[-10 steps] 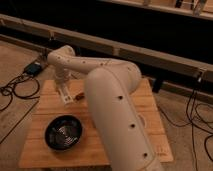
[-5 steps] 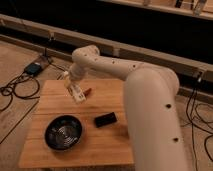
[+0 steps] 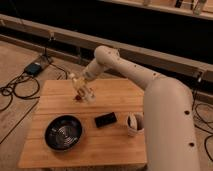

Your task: Stand the bottle upright

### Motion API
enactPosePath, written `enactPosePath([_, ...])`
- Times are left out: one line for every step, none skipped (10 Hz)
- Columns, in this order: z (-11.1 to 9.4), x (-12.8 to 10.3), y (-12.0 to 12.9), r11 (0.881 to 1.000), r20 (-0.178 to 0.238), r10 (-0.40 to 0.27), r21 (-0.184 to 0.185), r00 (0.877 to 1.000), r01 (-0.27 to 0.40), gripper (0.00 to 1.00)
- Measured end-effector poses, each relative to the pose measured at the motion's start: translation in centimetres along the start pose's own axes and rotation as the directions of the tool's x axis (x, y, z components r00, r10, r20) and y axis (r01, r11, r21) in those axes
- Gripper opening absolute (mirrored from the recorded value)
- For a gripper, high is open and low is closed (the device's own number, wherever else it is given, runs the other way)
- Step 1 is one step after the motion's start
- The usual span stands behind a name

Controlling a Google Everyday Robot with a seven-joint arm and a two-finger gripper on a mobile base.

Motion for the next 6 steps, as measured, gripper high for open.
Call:
enactPosePath([-0.6, 0.5, -0.5, 0.998, 0.001, -0.045, -0.044, 0.999, 0.045, 0.00])
enactPosePath([-0.9, 0.8, -0.9, 0.994, 0.006, -0.074, -0.076, 0.997, 0.075, 0.00])
enactPosePath([-1.5, 1.0, -1.3, 0.985, 0.026, -0.115, -0.123, 0.993, 0.118, 0.00])
enactPosePath([-2.1, 1.2, -1.7, 0.977, 0.047, -0.139, -0.157, 0.989, 0.145, 0.00])
enactPosePath([-2.7, 1.4, -2.0, 0.970, 0.069, -0.153, -0.183, 0.986, 0.163, 0.00])
enactPosePath([-3.3, 1.5, -2.4, 0.961, 0.100, -0.159, -0.211, 0.982, 0.177, 0.00])
